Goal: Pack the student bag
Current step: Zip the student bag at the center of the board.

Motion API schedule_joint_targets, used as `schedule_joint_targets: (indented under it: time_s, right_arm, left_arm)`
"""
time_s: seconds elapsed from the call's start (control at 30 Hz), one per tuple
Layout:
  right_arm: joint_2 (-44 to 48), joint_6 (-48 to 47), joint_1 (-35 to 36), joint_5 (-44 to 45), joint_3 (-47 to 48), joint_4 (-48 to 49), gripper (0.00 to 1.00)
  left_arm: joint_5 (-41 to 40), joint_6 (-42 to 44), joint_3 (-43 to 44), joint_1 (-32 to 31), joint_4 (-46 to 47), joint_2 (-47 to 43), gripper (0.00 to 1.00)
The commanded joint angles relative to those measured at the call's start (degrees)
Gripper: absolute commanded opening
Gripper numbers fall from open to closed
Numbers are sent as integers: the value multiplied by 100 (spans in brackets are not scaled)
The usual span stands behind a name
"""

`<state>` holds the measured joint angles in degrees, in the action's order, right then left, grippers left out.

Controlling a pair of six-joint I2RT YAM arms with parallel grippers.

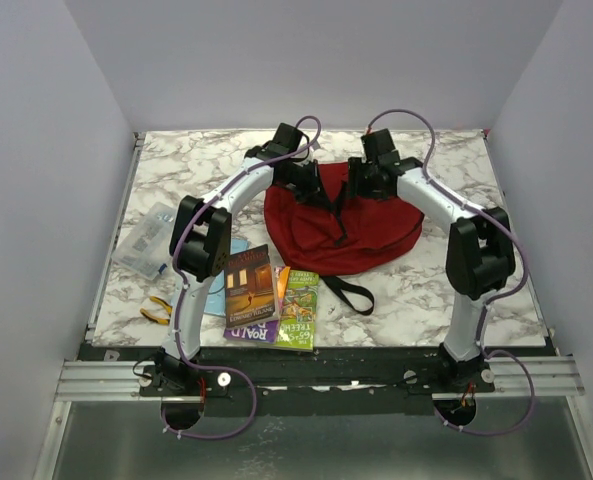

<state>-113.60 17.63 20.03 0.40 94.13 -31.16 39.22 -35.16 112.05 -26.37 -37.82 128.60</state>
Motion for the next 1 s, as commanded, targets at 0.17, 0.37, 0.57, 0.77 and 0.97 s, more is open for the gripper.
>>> schedule_joint_targets:
  time_s: [0.17,0.37,0.57,0.77,0.97]
  right_arm:
    - [919,695,856,2060,-1924,1935,64]
    - [285,1277,965,2648,-1693,2235,67]
    - [-77,1688,1184,3323,-1188,1362,60]
    - [622,1763,1186,3223,-1904,1379,10]
    - [1119,724,1115,2736,-1374,751,1]
  left_arm:
    - [113,33,36,-44,-23,70,0]
    - [109,44,28,-52,-23,30,0]
    - [111,53,42,-52,-23,30,0]
    - [156,19,80,-52,-23,105,0]
    - [147,26,64,-52,-23,107,0]
